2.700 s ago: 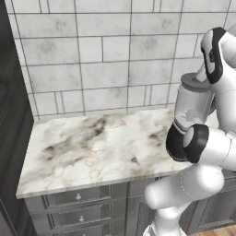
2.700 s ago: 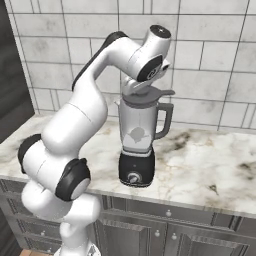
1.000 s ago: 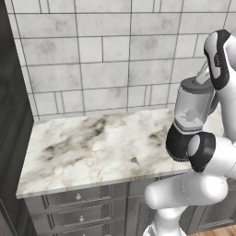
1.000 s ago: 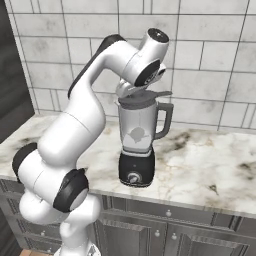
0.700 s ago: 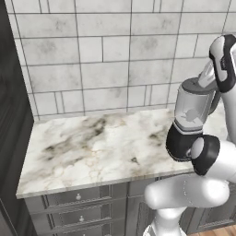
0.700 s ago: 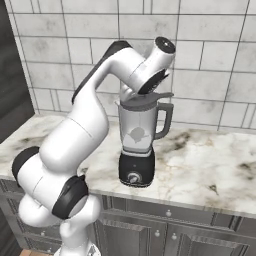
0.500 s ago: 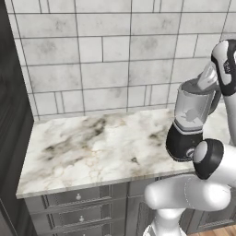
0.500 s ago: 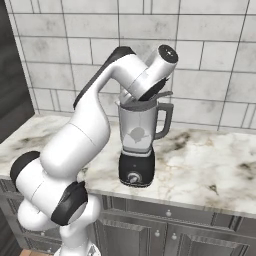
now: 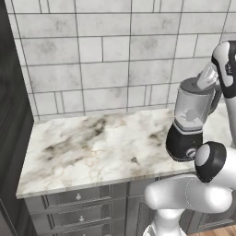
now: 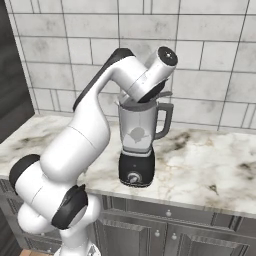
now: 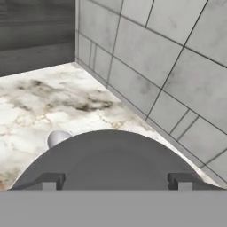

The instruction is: Open the blender lid, put the kiwi in the blender, close the lid, and start the blender.

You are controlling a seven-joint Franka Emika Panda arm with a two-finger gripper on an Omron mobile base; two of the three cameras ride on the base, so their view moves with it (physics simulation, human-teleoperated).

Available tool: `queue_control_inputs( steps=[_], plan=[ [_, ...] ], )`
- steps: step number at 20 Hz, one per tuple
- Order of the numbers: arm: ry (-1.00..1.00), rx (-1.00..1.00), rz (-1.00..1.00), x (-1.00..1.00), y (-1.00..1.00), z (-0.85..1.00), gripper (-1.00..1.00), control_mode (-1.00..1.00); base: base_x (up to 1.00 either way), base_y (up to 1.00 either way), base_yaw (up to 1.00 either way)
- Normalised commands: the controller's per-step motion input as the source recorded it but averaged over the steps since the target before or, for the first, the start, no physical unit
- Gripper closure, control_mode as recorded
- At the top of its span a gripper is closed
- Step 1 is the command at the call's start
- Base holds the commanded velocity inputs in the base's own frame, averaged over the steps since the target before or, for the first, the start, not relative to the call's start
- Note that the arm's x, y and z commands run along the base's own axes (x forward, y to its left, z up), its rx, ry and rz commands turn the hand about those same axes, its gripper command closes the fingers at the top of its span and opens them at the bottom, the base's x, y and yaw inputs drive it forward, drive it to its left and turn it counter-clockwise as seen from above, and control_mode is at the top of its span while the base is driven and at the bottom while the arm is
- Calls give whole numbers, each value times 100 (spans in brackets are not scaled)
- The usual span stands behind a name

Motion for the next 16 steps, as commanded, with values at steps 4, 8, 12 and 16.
queue_control_inputs(
  steps=[4,8,12,16],
  plan=[
    [0,0,0,0,0,37,100,-100,0,0,0],
    [1,1,0,0,-6,12,100,-100,0,0,0],
    [0,6,1,0,-31,-9,100,-100,0,0,0],
    [0,1,1,0,-28,-7,100,-100,0,0,0]
  ],
)
